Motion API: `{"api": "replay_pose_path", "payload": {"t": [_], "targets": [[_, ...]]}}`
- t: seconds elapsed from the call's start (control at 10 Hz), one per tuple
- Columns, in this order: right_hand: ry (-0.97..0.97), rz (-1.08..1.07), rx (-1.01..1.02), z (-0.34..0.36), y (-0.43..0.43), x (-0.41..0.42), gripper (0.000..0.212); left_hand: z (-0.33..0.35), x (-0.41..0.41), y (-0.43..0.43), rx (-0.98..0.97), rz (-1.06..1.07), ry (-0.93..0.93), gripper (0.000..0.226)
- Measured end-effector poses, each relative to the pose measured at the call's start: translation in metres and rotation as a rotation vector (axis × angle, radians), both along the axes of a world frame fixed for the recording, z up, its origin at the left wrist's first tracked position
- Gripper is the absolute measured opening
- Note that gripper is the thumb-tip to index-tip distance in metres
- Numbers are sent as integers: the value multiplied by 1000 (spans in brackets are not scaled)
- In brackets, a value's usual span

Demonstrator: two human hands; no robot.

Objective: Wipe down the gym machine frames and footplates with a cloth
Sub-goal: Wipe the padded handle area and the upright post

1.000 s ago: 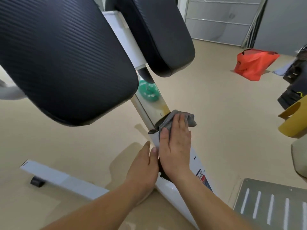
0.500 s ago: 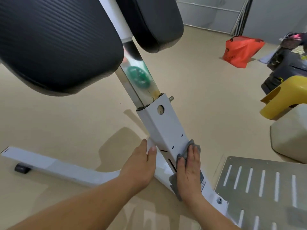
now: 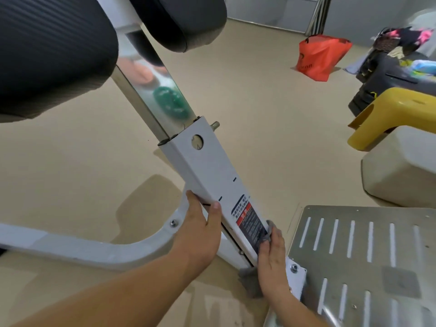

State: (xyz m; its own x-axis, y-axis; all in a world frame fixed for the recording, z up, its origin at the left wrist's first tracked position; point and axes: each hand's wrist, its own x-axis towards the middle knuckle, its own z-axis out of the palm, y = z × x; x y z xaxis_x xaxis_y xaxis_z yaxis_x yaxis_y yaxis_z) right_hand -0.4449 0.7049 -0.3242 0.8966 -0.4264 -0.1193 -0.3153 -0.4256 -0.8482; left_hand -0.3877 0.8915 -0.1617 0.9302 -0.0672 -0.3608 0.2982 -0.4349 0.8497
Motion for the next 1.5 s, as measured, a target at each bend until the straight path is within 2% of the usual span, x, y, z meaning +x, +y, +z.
{"api": "replay_pose_path", "payload": {"t": [0.1,0.2,0.3,0.4,0.5,0.7,0.8,0.9,1.0,1.1,1.2,1.3,1.4,1.5], "targets": [[190,-55,26,-16,-19,-12,71,6,-5,-8,10,7,33,78],[24,-18,-59,13,10,9,75,9,-7,-10,29,0,37,77],[-185,130,-168,38,44,22,73,1,-6,-11,31,-12,7,82],[-233,139,-162,34,43,20,67,1,-6,-10,29,-19,28,84],[-186,125,-111,12,19,9,65,6,-6,-9,33,-38,49,83],[74,63,-37,-19,-29,-13,71,4,-4,2,87,-108,74,83],[80,7,-48,-11,-12,-9,77,3,-3,6,90,-129,99,83],[-67,55,-184,17,27,12,82,3,-2,8,64,-129,88,81],[-211,161,-178,65,65,35,70,3,1,15,37,-152,93,76],[-291,206,-197,79,73,41,54,9,4,27,27,-183,36,71],[-264,181,-185,53,51,27,52,10,4,35,32,-189,8,66],[-97,64,-86,8,13,-7,54,7,0,34,23,-183,9,68],[38,42,-117,-19,-9,-34,47,2,-6,27,48,-179,13,71],[93,-133,-288,-17,-1,-19,53,2,-15,22,32,-204,17,70]]}}
